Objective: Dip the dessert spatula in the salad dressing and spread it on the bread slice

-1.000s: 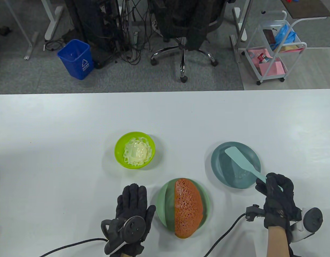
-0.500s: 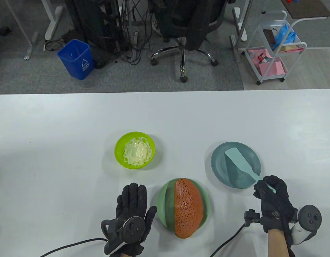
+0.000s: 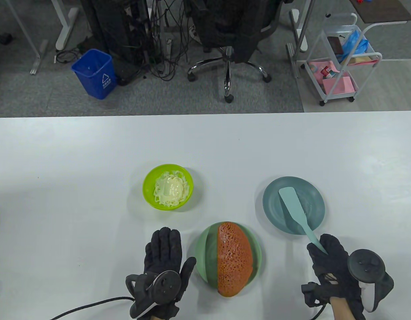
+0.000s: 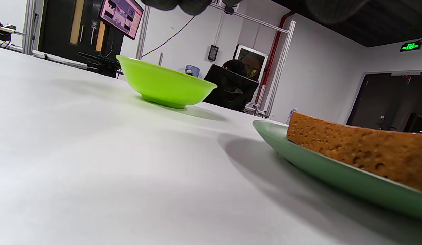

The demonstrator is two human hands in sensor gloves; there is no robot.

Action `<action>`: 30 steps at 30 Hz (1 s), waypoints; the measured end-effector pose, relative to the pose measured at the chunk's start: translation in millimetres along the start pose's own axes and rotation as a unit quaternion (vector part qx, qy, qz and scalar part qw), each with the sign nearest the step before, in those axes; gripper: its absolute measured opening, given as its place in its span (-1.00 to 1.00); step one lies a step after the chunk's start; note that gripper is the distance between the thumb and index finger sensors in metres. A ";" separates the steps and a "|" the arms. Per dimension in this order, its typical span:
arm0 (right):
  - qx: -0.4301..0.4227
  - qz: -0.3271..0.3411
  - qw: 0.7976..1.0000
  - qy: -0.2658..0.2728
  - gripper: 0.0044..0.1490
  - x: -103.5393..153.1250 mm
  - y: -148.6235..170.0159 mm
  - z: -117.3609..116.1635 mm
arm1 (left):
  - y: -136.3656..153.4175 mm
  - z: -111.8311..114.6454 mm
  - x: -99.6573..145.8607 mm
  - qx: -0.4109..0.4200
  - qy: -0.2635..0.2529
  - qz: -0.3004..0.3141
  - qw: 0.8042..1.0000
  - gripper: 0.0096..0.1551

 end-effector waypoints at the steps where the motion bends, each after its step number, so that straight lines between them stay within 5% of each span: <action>1: 0.016 -0.002 1.000 -0.013 -0.23 1.8 -0.3 -3.6 | -0.3 0.3 0.1 -0.001 0.000 0.000 1.000 -0.01; 10: 0.079 0.002 0.996 -0.036 -0.18 6.9 -4.4 -13.1 | -2.4 1.0 0.9 -0.008 0.001 0.002 1.000 -0.01; 20: 0.147 0.022 0.987 -0.057 0.06 16.1 -29.3 14.0 | -5.5 -1.6 3.5 0.006 -0.022 0.025 0.999 -0.04; 25: 0.157 0.094 0.982 -0.042 0.09 27.8 -61.6 24.4 | -6.1 0.3 3.5 0.016 -0.007 0.021 1.000 -0.06; 30: 0.148 0.225 0.963 0.010 0.10 51.2 -102.5 8.9 | -6.6 0.5 3.9 0.015 -0.001 0.022 1.000 -0.06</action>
Point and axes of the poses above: the tracker on the back of each hand, its own y axis roughly to the little-finger side, its own x axis roughly from the fingertips to the wrist, z = x × y, the point moved 1 cm from there along -x, roughly from the wrist to the fingertips, and after that the axes turned 11 degrees about y, right-handed, at the moved point
